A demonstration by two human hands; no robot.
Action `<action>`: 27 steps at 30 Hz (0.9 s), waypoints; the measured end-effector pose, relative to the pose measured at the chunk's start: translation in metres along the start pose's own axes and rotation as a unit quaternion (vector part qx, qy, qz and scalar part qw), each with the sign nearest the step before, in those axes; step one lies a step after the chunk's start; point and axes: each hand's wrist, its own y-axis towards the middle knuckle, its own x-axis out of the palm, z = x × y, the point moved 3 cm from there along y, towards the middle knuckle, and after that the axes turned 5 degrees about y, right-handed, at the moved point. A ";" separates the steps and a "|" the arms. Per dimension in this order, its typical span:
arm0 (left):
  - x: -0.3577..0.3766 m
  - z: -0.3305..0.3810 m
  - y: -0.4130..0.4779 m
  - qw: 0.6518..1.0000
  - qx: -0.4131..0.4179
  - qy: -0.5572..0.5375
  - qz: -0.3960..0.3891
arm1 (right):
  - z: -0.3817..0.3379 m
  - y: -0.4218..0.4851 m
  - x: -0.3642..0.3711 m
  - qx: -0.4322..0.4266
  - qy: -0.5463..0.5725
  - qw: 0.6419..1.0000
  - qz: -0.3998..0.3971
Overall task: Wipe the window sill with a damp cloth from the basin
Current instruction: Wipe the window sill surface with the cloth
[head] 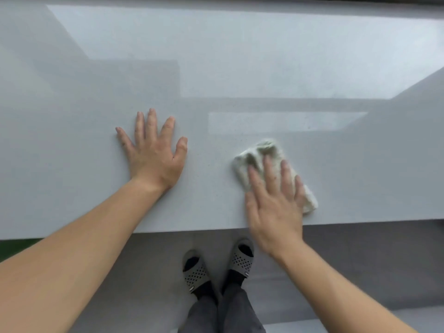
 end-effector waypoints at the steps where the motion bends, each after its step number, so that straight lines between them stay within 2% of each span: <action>1: -0.002 0.007 0.000 1.000 0.017 -0.005 0.016 | -0.005 -0.014 0.003 -0.059 -0.012 0.998 -0.010; 3: -0.004 0.026 -0.001 0.996 0.069 -0.018 0.045 | 0.011 -0.023 -0.001 -0.167 -0.037 0.985 -0.036; 5: -0.004 0.049 0.006 0.993 0.091 -0.048 0.052 | 0.047 0.001 -0.011 -0.184 -0.053 0.981 -0.041; 7: -0.004 0.071 0.019 0.994 0.070 -0.080 0.030 | 0.081 0.042 -0.025 -0.096 -0.032 0.995 -0.007; 9: 0.001 0.088 0.032 0.995 0.039 -0.087 0.001 | 0.097 0.076 -0.035 0.044 0.015 0.999 0.008; 11: 0.008 0.098 0.037 0.998 0.012 -0.053 -0.016 | 0.083 0.087 -0.034 0.105 0.022 0.994 0.024; 12: 0.011 0.100 0.037 1.000 0.006 -0.023 -0.017 | 0.070 0.084 -0.031 0.085 0.012 0.996 0.021; 14: 0.014 0.102 0.035 1.000 0.000 0.010 -0.013 | 0.051 0.065 -0.022 -0.032 -0.013 0.999 0.008; 17: 0.013 0.103 0.034 1.000 -0.002 0.009 -0.011 | 0.069 0.069 -0.029 -0.186 -0.042 0.981 -0.024; 19: 0.012 0.104 0.035 1.000 -0.004 0.013 -0.014 | 0.092 0.108 -0.042 -0.168 -0.042 0.985 -0.020; 22: 0.014 0.104 0.034 1.000 -0.008 0.022 -0.017 | 0.100 0.173 -0.056 0.018 0.017 1.000 -0.001; 23: 0.014 0.104 0.034 1.000 -0.008 0.023 -0.016 | 0.090 0.180 -0.055 0.050 0.021 0.998 0.010; 24: 0.014 0.104 0.035 1.000 -0.007 0.022 -0.016 | 0.077 0.180 -0.052 0.043 0.016 0.999 0.012; 25: 0.014 0.104 0.035 1.000 -0.006 0.022 -0.015 | 0.064 0.172 -0.047 -0.002 0.010 1.000 0.006; 27: 0.015 0.104 0.036 0.999 -0.004 0.029 -0.017 | 0.053 0.148 -0.040 -0.134 -0.012 0.991 -0.013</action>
